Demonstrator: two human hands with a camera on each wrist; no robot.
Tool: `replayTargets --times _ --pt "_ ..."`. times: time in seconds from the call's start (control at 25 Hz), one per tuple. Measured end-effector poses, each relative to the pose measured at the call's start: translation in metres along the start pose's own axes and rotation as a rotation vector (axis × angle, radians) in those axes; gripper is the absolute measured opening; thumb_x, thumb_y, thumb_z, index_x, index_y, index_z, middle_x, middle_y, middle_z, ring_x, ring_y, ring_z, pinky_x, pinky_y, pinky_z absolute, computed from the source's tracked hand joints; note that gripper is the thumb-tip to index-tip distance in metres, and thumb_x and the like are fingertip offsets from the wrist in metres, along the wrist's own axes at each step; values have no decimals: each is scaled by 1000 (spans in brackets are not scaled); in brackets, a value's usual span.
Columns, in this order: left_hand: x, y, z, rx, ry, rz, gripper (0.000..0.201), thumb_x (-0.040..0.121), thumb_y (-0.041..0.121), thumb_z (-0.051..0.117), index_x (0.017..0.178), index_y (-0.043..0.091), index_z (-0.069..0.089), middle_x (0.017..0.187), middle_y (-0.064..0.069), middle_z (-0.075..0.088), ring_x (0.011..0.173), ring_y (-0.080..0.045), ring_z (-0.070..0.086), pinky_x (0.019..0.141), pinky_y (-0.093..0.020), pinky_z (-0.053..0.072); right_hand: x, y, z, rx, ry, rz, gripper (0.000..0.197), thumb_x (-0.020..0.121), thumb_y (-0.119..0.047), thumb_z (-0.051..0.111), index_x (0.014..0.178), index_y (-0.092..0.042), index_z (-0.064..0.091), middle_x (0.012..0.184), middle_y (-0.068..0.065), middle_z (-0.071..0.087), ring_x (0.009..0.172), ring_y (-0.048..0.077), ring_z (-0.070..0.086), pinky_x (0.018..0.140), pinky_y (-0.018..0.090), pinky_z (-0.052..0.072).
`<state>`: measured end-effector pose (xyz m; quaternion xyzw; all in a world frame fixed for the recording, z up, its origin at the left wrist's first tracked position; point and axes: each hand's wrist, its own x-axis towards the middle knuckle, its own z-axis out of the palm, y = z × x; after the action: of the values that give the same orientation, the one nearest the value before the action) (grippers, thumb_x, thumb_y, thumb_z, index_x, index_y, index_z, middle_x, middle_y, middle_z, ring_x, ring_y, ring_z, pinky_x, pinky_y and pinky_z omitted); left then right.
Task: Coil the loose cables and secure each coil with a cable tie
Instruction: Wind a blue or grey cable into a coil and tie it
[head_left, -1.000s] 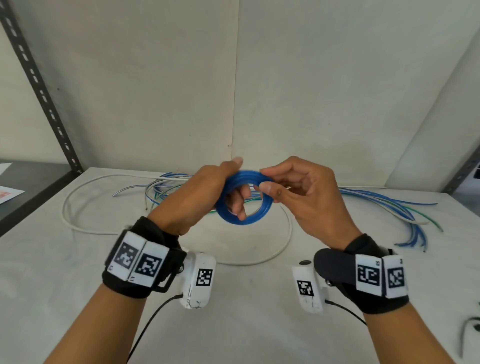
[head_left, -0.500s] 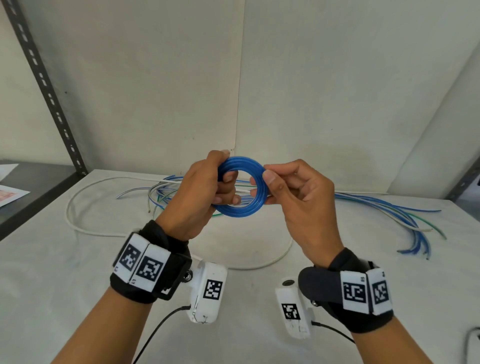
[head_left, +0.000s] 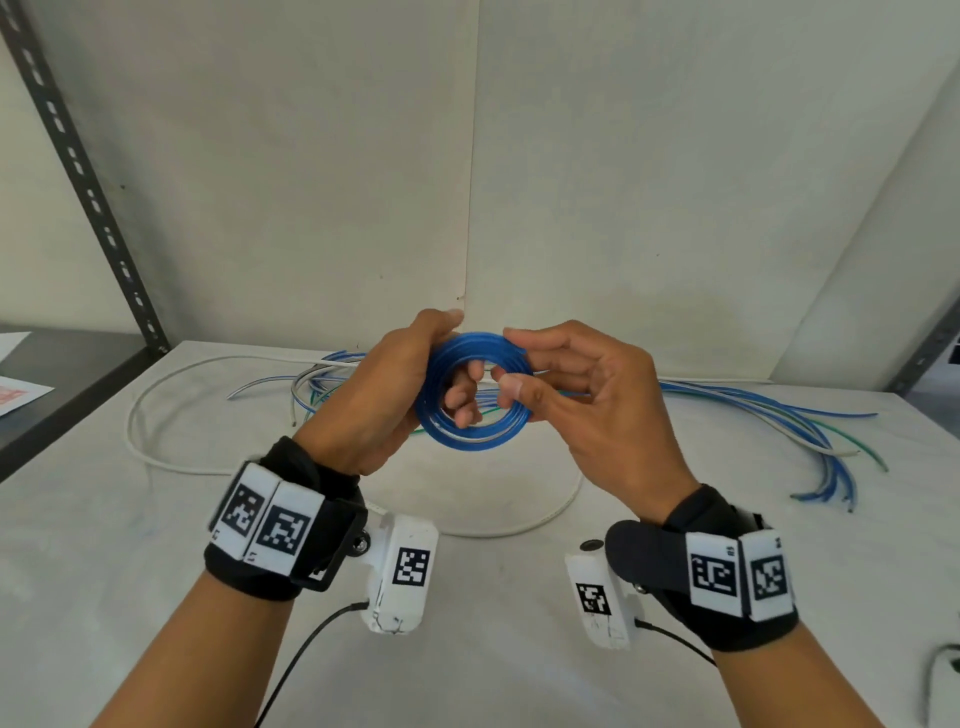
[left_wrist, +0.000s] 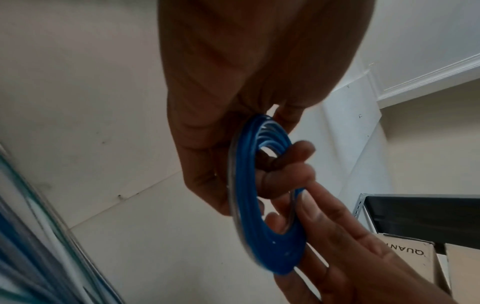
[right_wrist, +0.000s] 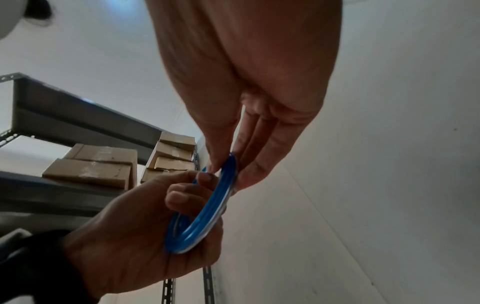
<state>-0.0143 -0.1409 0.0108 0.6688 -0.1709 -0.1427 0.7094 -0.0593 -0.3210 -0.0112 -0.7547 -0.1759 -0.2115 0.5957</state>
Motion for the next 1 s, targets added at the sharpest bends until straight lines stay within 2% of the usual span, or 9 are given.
replayTargets --times 0.16,0.28,0.44,0.6,0.72,0.8,0.88,0.92,1.0 --pt "-5 3 4 125 -54 -55 50 106 37 37 69 6 50 49 1 26 44 -19 27 71 -33 53 -1 -2 -5 -119 -92 5 28 87 -12 78 111 -25 73 99 0 76 88 19 75 79 47 61" --pt "-6 3 6 134 -56 -66 48 107 35 37 66 11 44 46 7 26 46 -16 18 68 -32 50 -1 -3 -5 -126 -106 10 27 87 -12 78 112 -22 73 98 -1 76 86 19 74 78 48 60" --pt "-3 0 10 51 16 -34 49 106 37 41 64 12 42 49 6 26 42 -12 20 61 -31 42 -1 -4 -3 -113 -73 -9 28 89 -15 76 116 -19 71 98 2 75 80 21 74 78 45 61" --pt "-3 -2 9 12 8 -21 52 104 46 43 66 11 48 52 3 22 45 -13 22 67 -32 45 0 -4 -4 -98 -36 -18 27 89 -15 75 116 -20 71 98 1 75 78 22 75 74 47 62" --pt "-2 -3 11 2 5 5 53 103 48 43 69 10 54 54 1 25 47 -14 30 67 -30 48 1 -3 -4 -97 -12 -20 27 88 -13 75 115 -19 71 97 2 75 78 22 75 73 46 63" --pt "-2 -3 12 -15 17 79 47 98 49 49 78 9 63 57 -4 42 52 -17 47 67 -27 51 2 -3 -5 -39 43 -14 27 88 -10 75 114 -17 71 94 5 76 76 23 75 71 47 63" --pt "-3 -4 9 45 37 151 38 88 44 60 99 10 70 79 -7 70 75 -20 70 74 -26 58 4 -3 -8 36 131 0 28 88 -8 75 114 -15 70 94 8 77 77 25 76 71 47 63" --pt "-3 -4 6 63 35 166 37 85 38 65 108 9 71 92 -8 76 87 -20 74 78 -28 60 5 -4 -11 79 176 10 29 88 -7 74 115 -13 69 94 9 77 78 26 76 70 45 63" --pt "-5 -5 2 35 19 182 35 83 23 70 112 5 71 100 -15 77 95 -24 75 81 -33 62 5 -5 -14 159 236 35 30 89 -5 73 118 -9 67 95 10 77 79 24 76 66 37 62"
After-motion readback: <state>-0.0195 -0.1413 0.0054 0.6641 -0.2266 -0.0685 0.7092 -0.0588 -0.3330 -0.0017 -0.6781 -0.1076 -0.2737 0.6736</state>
